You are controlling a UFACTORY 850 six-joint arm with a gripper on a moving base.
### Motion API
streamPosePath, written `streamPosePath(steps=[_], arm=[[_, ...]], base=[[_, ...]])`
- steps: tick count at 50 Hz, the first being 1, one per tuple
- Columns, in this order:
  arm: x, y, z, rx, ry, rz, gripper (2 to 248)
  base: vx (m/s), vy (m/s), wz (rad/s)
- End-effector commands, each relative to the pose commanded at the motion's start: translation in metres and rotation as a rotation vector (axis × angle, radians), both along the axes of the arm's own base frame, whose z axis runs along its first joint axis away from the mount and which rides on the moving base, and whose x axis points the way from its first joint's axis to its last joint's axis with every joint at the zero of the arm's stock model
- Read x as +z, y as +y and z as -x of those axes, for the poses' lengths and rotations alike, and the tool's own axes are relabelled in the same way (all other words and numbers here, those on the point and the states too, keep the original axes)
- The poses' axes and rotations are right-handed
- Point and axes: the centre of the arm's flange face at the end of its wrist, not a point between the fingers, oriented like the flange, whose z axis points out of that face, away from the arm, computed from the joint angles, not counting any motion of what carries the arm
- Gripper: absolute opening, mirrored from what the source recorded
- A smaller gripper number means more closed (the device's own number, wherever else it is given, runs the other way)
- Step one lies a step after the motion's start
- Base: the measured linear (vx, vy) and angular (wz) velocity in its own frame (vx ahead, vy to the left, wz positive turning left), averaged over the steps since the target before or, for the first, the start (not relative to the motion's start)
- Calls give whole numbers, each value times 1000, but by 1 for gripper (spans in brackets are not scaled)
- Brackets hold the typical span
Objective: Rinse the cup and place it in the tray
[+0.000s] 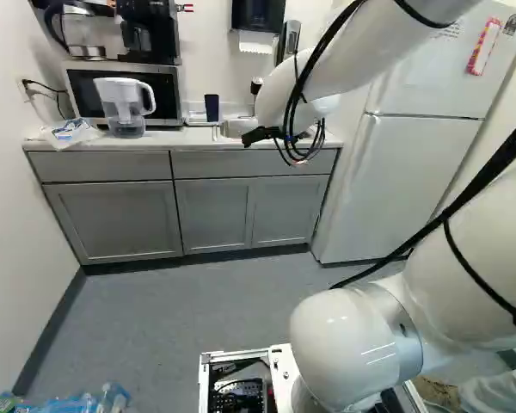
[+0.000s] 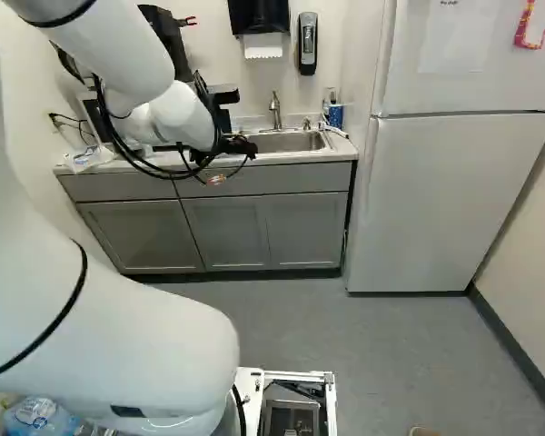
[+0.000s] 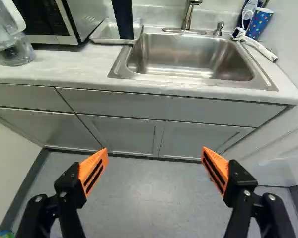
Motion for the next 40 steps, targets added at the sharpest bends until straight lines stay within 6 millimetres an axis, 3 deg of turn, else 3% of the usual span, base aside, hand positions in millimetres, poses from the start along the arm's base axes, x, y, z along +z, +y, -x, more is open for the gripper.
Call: streamPosePath(steps=[40], arm=[[-101,-22,58,-57,-139,-40,247]], base=[[0,0,0]])
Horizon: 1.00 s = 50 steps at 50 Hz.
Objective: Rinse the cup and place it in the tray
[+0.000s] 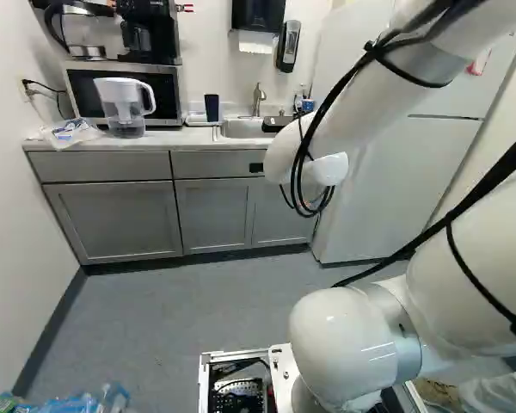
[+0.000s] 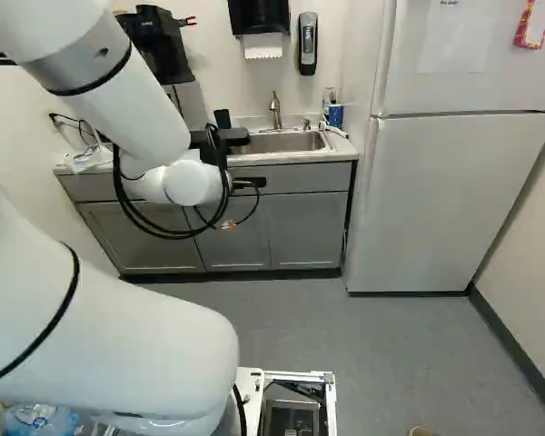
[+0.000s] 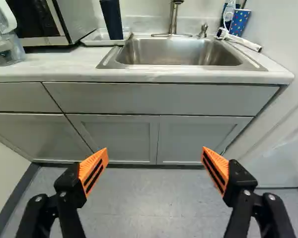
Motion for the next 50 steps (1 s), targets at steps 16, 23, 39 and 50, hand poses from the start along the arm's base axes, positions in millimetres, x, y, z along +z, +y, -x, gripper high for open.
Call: streamPosePath(steps=[16,23,39,50], arm=[[-28,-6,25,-22,-45,-8,247],[-38,-9,35,-31,-61,-10,247],[-54,-13,54,-47,-91,-13,247],[-63,-14,64,-55,-106,-14,247]], base=[[0,0,0],[0,0,0],[0,0,0],[0,0,0]])
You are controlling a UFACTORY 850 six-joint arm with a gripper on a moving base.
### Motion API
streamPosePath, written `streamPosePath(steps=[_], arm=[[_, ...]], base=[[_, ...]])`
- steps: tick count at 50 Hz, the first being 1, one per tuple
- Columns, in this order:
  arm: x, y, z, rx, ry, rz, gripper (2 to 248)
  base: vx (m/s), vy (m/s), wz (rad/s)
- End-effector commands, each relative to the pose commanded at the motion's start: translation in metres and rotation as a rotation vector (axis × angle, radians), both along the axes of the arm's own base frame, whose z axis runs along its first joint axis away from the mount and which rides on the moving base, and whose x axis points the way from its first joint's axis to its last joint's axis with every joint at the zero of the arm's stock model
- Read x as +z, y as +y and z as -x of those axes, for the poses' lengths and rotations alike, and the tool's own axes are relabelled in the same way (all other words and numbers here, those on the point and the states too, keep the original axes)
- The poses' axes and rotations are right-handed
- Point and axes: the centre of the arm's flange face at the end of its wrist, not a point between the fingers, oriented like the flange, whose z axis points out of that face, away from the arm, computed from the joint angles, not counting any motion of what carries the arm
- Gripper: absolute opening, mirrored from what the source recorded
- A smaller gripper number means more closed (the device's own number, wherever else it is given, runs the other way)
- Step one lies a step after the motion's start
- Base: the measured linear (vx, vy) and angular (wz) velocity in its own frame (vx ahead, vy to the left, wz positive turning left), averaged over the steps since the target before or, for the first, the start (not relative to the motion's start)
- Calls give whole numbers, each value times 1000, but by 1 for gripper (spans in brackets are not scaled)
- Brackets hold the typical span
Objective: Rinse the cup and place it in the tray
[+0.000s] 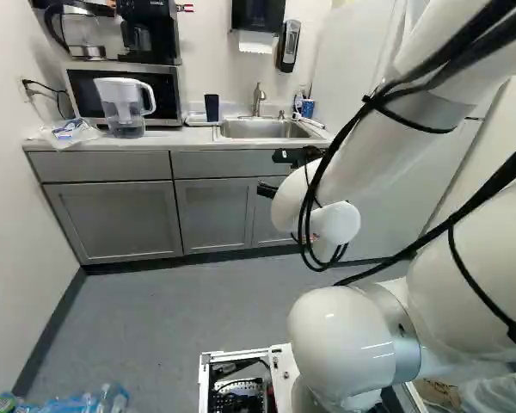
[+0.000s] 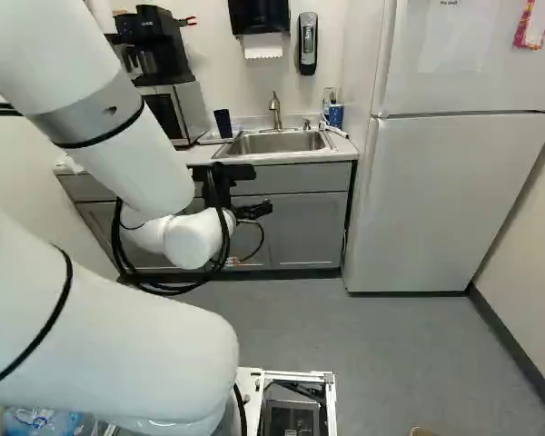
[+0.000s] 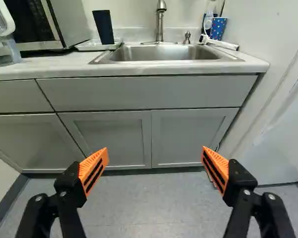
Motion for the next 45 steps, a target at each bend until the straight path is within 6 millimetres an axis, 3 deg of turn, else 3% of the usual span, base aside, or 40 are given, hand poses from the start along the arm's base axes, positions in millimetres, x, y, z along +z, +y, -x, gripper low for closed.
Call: streamPosePath(steps=[45], arm=[[-9,-2,12,-10,-18,-1,247]], base=[[0,0,0]])
